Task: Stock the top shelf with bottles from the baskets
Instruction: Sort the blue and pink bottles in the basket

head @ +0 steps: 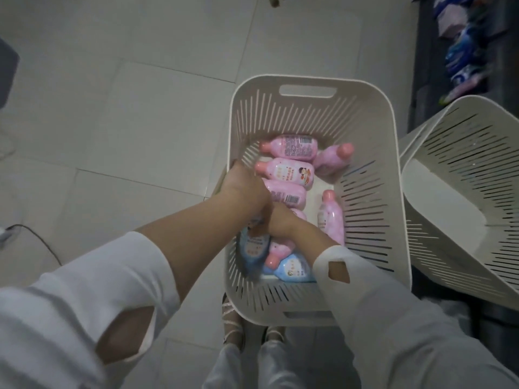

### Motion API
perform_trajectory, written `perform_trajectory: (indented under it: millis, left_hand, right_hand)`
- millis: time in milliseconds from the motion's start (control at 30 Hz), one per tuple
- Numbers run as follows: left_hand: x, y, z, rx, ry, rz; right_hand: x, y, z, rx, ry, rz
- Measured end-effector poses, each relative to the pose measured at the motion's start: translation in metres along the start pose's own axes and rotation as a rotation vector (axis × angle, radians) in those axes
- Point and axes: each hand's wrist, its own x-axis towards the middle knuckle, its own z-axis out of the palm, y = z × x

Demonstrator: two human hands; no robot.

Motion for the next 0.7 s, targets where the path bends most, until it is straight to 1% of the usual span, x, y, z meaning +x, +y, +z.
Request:
perform_trajectory:
  millis: [100,167,233,300,367,500,600,633,700]
  left_hand:
    - [0.002,0.002,-0.001,-0.157,0.025,0.007]
    - [0.001,0.008,0.000,-0.286,0.007,0.008]
    - [0.001,0.013,0.002,-0.421,-0.002,-0.010]
    - [0.007,0.018,0.006,-0.586,-0.036,-0.011]
    - [0.010,0.024,0.003,-0.752,-0.055,-0.017]
    - [0.006,0.034,0.003,-1.058,-0.005,-0.090]
    - [0.001,0.034,0.003,-1.405,-0.022,-0.106]
    - [0.000,0.032,0.003,-1.477,-0.038,-0.101]
    - [-0.005,0.031,0.001,-1.527,-0.105,-0.074]
  right_hand:
    - [-0.013,0.015,-0.012,0.207,0.135,-0.008]
    - [-0.025,0.023,-0.021,0.383,0.217,0.050]
    - [-0.038,0.029,-0.030,0.603,0.247,0.090]
    - [-0.049,0.032,-0.039,0.747,0.271,0.086]
    - [-0.057,0.034,-0.048,0.805,0.326,0.106]
    - [-0.073,0.039,-0.061,0.875,0.353,0.129]
    - [-0.087,0.041,-0.067,0.988,0.352,0.122]
    - [-0.088,0.045,-0.068,1.012,0.351,0.120]
    - [-0.091,0.050,-0.067,1.057,0.355,0.123]
